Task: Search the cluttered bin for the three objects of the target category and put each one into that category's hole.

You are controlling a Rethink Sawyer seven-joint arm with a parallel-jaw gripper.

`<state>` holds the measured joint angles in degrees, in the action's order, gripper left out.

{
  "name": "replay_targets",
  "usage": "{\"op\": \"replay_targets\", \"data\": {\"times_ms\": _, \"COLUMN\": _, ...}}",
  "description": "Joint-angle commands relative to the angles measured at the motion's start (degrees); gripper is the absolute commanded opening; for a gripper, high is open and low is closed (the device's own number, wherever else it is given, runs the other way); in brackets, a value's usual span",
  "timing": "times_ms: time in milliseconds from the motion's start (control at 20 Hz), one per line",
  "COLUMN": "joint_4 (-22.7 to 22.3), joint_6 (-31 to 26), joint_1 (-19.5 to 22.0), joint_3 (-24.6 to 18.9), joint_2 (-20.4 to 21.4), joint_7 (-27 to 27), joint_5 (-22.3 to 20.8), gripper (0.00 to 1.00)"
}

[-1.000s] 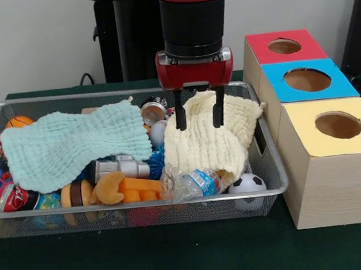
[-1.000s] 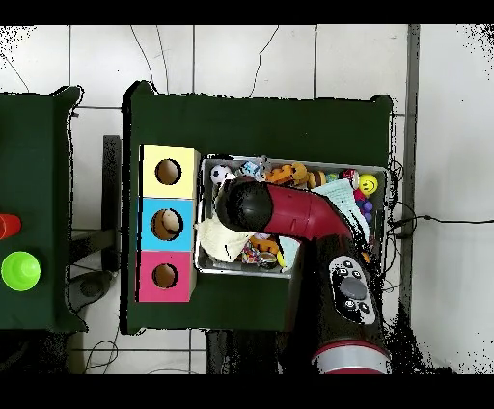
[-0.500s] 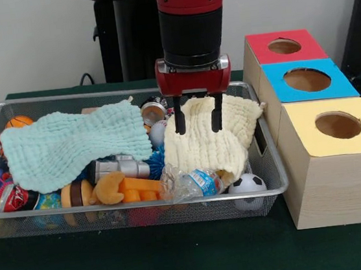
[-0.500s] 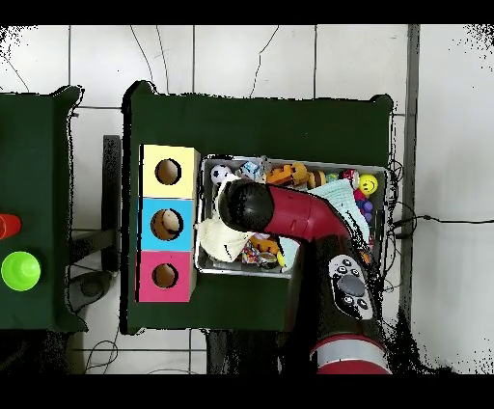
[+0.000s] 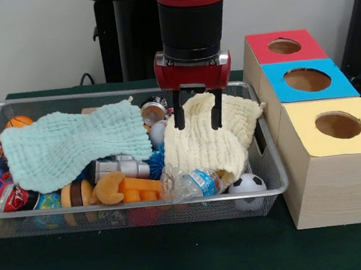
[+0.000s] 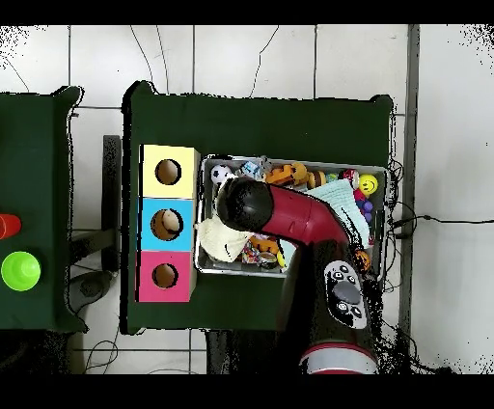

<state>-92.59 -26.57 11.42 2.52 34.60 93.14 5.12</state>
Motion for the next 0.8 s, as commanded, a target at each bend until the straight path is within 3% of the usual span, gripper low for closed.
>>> {"op": "replay_targets", "data": {"times_ms": 50, "joint_4": -0.17, "joint_6": 1.18, "joint_1": -1.56, "joint_3": 1.62, "joint_2": -1.19, "joint_7": 17.74, "joint_5": 4.81, "gripper": 1.0}}
{"op": "replay_targets", "data": {"times_ms": 400, "joint_4": 4.9, "joint_6": 4.84, "joint_1": -4.27, "joint_3": 3.87, "joint_2": -6.31, "joint_7": 19.68, "joint_5": 6.11, "gripper": 1.0}}
{"op": "replay_targets", "data": {"times_ms": 800, "joint_4": 9.73, "joint_6": 10.76, "joint_1": -9.61, "joint_3": 11.55, "joint_2": -14.9, "joint_7": 28.25, "joint_5": 11.8, "gripper": 1.0}}
